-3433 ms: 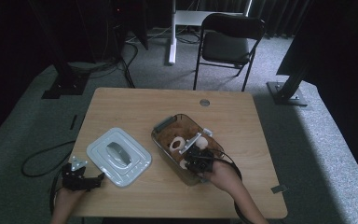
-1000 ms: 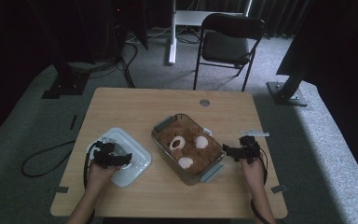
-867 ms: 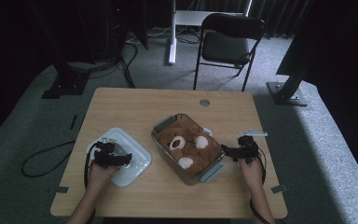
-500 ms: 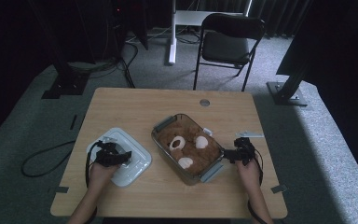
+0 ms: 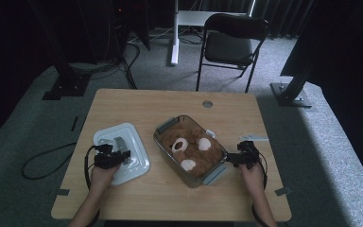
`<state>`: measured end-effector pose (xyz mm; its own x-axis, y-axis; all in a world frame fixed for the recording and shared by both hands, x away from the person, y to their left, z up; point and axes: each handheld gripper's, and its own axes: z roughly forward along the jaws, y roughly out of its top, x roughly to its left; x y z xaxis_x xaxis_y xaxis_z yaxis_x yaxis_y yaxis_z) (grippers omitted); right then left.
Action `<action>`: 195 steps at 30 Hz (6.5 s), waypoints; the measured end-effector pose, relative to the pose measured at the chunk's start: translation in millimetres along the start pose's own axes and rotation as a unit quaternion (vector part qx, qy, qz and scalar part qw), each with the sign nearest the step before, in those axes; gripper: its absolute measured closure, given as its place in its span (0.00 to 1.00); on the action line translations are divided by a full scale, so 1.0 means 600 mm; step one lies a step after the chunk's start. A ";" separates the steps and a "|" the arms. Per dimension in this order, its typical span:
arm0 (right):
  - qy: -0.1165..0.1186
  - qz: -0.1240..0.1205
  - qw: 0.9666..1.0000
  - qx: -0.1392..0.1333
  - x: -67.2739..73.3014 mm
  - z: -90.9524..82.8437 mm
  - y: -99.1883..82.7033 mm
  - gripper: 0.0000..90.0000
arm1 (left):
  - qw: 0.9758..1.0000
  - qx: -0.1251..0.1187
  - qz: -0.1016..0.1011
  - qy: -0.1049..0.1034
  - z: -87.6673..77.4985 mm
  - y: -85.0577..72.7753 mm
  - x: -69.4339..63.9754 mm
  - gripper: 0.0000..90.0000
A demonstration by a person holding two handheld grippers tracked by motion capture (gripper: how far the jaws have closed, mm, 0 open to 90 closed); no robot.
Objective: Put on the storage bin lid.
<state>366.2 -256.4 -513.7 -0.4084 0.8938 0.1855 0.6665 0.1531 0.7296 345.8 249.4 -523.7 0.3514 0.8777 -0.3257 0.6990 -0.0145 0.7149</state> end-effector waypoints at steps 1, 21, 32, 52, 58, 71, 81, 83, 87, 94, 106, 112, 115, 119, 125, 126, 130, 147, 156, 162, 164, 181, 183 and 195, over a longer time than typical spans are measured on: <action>0.002 0.001 1.000 0.000 0.000 0.000 -0.001 0.16 | 1.000 -0.004 0.001 -0.004 -0.004 0.001 -0.001 0.81; 0.081 0.001 0.996 0.025 0.031 0.015 -0.033 0.17 | 0.997 -0.045 0.033 -0.061 -0.095 0.027 -0.029 0.90; 0.132 -0.002 0.991 0.033 0.080 0.027 -0.047 0.17 | 0.991 -0.066 0.048 -0.106 -0.154 0.047 -0.044 0.90; 0.160 -0.022 0.986 0.039 0.154 0.063 -0.043 0.17 | 0.983 -0.105 0.100 -0.115 -0.227 0.095 -0.080 0.91; 0.172 -0.033 0.984 0.042 0.177 0.075 -0.039 0.17 | 0.968 -0.094 0.114 -0.204 -0.233 0.112 -0.112 0.91; 0.187 -0.070 0.978 0.057 0.215 0.091 -0.037 0.16 | 0.942 -0.001 0.141 -0.306 -0.132 0.124 -0.192 0.91; 0.171 -0.037 0.984 0.044 0.180 0.079 -0.038 0.16 | 0.933 0.057 0.128 -0.331 -0.066 0.137 -0.196 0.91; 0.171 -0.036 0.984 0.043 0.179 0.079 -0.038 0.16 | 0.932 0.065 0.127 -0.332 -0.059 0.138 -0.193 0.91; 0.168 -0.036 0.984 0.043 0.178 0.078 -0.038 0.16 | 0.930 0.088 0.124 -0.334 -0.047 0.142 -0.184 0.90; 0.166 -0.031 0.985 0.041 0.173 0.077 -0.037 0.16 | 0.943 0.098 0.136 -0.287 -0.037 0.140 -0.171 0.82; 0.162 -0.026 0.986 0.041 0.169 0.076 -0.038 0.16 | 0.932 0.115 0.162 -0.303 -0.022 0.148 -0.174 0.79; 0.161 -0.025 0.986 0.040 0.167 0.075 -0.037 0.16 | 0.951 0.082 0.180 -0.239 -0.044 0.148 -0.184 0.65; 0.160 -0.026 0.986 0.040 0.168 0.075 -0.037 0.16 | 0.964 0.051 0.190 -0.181 -0.058 0.148 -0.200 0.52; 0.160 -0.027 0.986 0.041 0.170 0.074 -0.037 0.16 | 0.968 0.033 0.197 -0.150 -0.063 0.146 -0.220 0.50; 0.156 -0.030 0.986 0.041 0.169 0.073 -0.038 0.16 | 0.971 0.036 0.203 -0.118 -0.060 0.134 -0.231 0.50; 0.156 -0.030 0.986 0.041 0.169 0.073 -0.038 0.16 | 0.971 0.035 0.207 -0.112 -0.061 0.130 -0.231 0.50; 0.155 -0.027 0.987 0.042 0.167 0.073 -0.038 0.16 | 0.969 0.038 0.215 -0.113 -0.062 0.121 -0.229 0.53; 0.155 -0.023 0.987 0.040 0.164 0.071 -0.039 0.16 | 0.956 0.057 0.228 -0.174 -0.063 0.118 -0.197 0.69; 0.157 -0.024 0.986 0.043 0.166 0.073 -0.039 0.16 | 0.962 0.043 0.217 -0.158 -0.066 0.116 -0.209 0.60; 0.155 -0.023 0.987 0.043 0.163 0.074 -0.040 0.16 | 0.967 0.025 0.218 -0.129 -0.066 0.123 -0.215 0.52; 0.154 -0.025 0.987 0.043 0.164 0.075 -0.040 0.16 | 0.965 0.035 0.225 -0.130 -0.057 0.121 -0.221 0.50; 0.152 -0.022 0.987 0.045 0.164 0.074 -0.042 0.16 | 0.952 0.063 0.282 -0.095 -0.034 0.098 -0.240 0.45; 0.153 -0.024 0.987 0.045 0.165 0.074 -0.043 0.16 | 0.952 0.069 0.280 -0.103 -0.033 0.101 -0.238 0.44; 0.149 -0.018 0.988 0.040 0.155 0.072 -0.042 0.16 | 0.957 0.062 0.265 -0.096 -0.043 0.113 -0.237 0.23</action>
<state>338.2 -158.9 -543.2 -0.5909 0.7248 0.3542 0.6904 0.2272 0.6868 327.4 136.2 -412.9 0.7776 0.6265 -0.0534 0.4548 -0.5017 0.7358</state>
